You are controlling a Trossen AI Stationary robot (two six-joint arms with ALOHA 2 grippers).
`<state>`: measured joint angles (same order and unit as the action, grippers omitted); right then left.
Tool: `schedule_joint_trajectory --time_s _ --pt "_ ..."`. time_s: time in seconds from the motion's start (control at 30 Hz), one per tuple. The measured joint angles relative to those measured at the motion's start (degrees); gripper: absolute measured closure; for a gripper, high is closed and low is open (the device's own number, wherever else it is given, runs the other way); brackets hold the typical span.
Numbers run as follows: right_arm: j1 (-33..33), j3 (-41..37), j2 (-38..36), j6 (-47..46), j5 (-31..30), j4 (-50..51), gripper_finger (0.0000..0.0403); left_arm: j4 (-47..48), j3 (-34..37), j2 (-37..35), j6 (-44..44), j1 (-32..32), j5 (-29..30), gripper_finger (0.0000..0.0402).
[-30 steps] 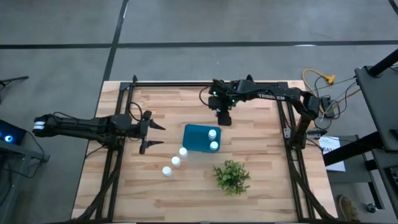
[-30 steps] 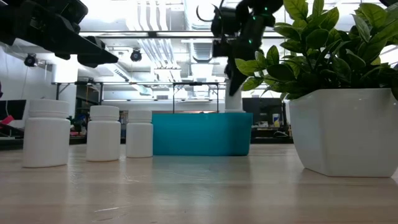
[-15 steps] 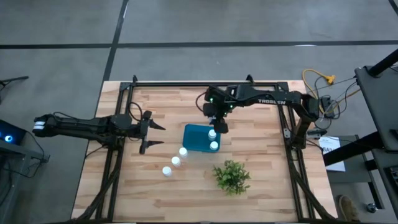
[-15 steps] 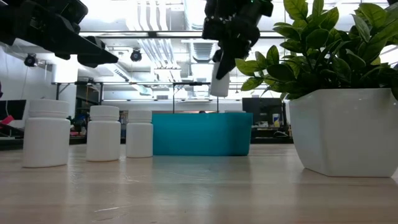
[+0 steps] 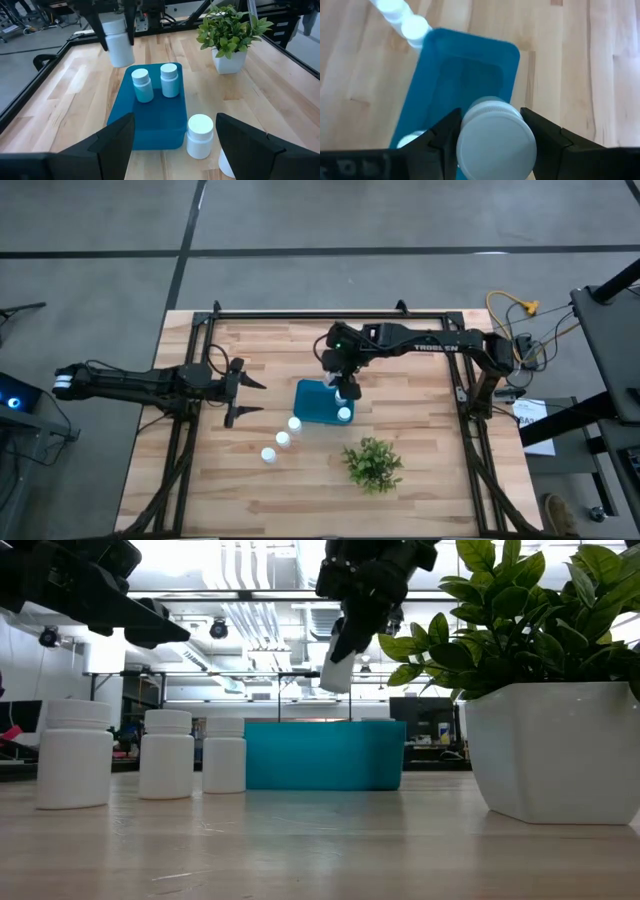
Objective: Pick and place pill bottles into a basket
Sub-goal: Put the white pill bottle in the blue bin
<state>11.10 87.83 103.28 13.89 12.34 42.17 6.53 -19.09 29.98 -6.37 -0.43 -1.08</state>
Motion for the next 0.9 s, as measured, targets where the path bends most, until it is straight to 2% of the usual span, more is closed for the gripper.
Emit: schedule_joint_trajectory --time_s 0.17,0.47,0.9 --pt "-0.52 0.05 0.81 0.0 2.31 -2.37 0.0239 -0.01 0.0 0.0 0.0 0.0 -0.02 0.014" --pt "-0.64 2.92 6.52 1.34 2.84 -1.53 0.0239 0.07 0.0 0.09 0.0 -0.01 0.0 0.014" --pt "-1.81 9.39 15.38 2.83 4.46 5.89 0.024 0.01 0.0 3.38 -0.02 0.0 0.0 0.014"
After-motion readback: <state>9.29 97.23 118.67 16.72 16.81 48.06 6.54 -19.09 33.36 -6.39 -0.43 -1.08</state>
